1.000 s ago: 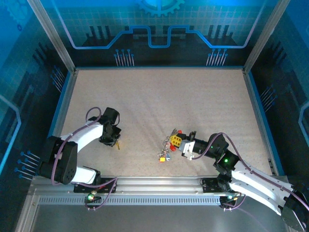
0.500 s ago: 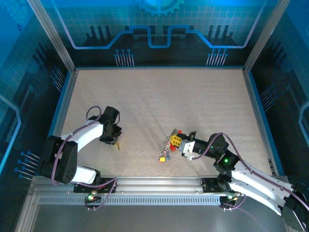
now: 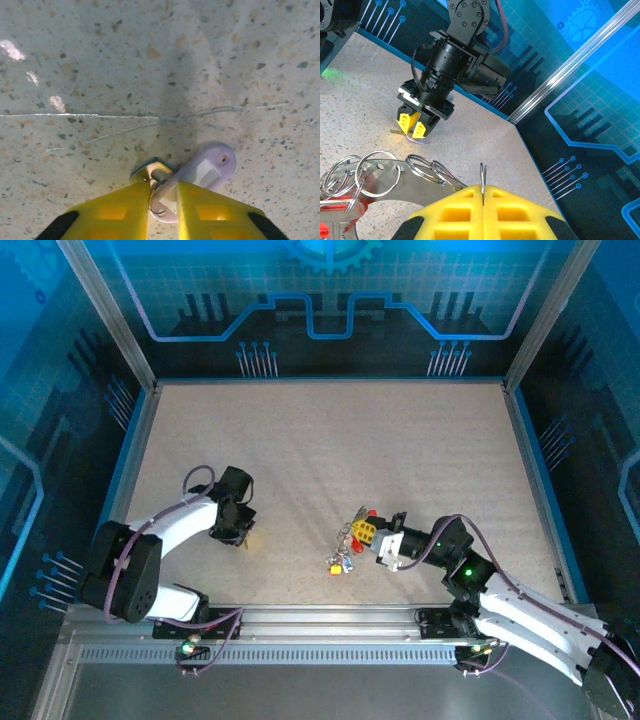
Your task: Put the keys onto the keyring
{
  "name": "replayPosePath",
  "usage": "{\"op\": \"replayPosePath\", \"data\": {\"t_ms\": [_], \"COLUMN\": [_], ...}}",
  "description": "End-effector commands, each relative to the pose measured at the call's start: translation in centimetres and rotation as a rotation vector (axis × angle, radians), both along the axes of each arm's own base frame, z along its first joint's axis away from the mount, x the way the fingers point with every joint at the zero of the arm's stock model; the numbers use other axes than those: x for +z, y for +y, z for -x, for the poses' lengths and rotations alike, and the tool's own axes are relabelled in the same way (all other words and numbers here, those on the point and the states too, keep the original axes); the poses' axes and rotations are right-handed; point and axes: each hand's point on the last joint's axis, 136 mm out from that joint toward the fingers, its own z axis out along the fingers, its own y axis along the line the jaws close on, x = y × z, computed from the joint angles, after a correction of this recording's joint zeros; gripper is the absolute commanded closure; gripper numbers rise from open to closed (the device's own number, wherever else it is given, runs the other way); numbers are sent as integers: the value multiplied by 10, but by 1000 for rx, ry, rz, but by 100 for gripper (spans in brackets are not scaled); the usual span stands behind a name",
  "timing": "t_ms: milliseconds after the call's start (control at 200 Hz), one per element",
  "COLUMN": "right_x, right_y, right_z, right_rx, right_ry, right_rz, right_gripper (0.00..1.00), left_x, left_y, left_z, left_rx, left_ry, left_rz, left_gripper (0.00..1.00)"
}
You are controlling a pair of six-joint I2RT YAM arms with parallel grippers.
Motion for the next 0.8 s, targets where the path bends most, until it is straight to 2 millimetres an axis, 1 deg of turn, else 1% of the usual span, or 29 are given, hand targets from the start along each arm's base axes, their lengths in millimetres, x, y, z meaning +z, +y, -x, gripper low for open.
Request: {"op": "replayPosePath", "data": {"t_ms": [0,185,315,370,455,795], "right_x": [19,19,18,18,17,18], "right_y": [-3,-2,-1,-1,-1,-2], "right_z": [0,-1,-1,-1,-1,-1], "right_rx": [-3,-2,1,2,-1,-3], "right_ry": [-58,-58,-55,-54,-53,-51], "right_rz": [-40,-38,-37,-36,-35,-33], "right_gripper": [100,100,100,100,100,100], "left_x": [-4,6,11,12,11,11], "left_y": [3,17,18,18,19,20], "left_z": [-3,-11,-20,-24,-26,-29], "left_rx": [-26,-87,-111,-120,-130,-178], "left_ry": [8,-29,-71,-82,-73,-73], "left_rz": [-37,-127,-124,-124,-123,-139], "left_gripper": [83,90,97,98,100,100]}}
